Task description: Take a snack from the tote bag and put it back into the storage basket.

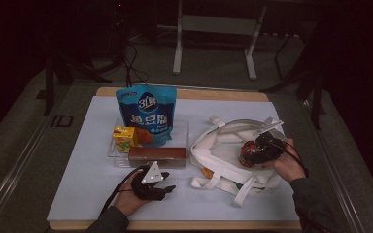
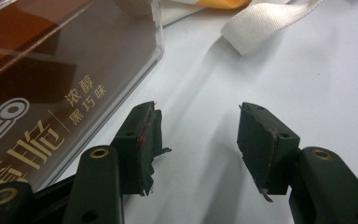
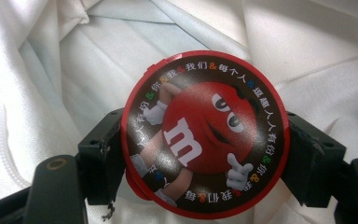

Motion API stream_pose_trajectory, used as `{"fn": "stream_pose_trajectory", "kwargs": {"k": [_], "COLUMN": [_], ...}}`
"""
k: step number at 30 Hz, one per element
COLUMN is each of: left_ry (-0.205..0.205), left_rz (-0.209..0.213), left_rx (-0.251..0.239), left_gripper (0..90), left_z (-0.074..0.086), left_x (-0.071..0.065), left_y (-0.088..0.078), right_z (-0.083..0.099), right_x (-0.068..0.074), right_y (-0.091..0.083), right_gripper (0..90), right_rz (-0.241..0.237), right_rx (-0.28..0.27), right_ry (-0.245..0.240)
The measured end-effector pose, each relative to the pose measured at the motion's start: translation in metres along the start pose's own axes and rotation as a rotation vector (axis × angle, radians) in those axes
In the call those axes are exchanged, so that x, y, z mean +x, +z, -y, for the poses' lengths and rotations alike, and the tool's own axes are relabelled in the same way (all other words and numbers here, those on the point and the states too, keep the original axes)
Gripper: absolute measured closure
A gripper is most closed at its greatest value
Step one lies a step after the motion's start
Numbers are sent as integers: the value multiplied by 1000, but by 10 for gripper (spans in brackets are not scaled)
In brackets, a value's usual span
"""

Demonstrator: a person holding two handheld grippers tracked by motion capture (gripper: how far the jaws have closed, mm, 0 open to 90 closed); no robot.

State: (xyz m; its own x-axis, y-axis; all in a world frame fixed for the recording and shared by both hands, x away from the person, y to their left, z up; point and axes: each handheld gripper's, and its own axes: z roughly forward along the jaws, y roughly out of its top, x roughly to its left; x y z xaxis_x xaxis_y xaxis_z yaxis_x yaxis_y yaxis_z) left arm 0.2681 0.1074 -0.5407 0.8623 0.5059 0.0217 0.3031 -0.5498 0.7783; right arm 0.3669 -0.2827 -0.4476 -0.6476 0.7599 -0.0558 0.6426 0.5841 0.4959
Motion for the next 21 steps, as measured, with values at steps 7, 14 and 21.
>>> {"fn": "stream_pose_trajectory", "kwargs": {"k": [7, 14, 21], "left_ry": [1, 1, 1], "left_rz": [0, 0, 1], "left_rx": [0, 1, 1], "left_gripper": [472, 472, 472], "left_z": [0, 0, 0], "left_x": [0, 0, 0], "left_y": [0, 0, 0], "right_z": [-4, -7, -11], "right_x": [3, 6, 11], "right_y": [-5, -10, -13], "right_gripper": [254, 254, 254], "right_rz": [3, -2, -8], "right_rx": [0, -9, -6], "right_ry": [-13, -26, -38]}}
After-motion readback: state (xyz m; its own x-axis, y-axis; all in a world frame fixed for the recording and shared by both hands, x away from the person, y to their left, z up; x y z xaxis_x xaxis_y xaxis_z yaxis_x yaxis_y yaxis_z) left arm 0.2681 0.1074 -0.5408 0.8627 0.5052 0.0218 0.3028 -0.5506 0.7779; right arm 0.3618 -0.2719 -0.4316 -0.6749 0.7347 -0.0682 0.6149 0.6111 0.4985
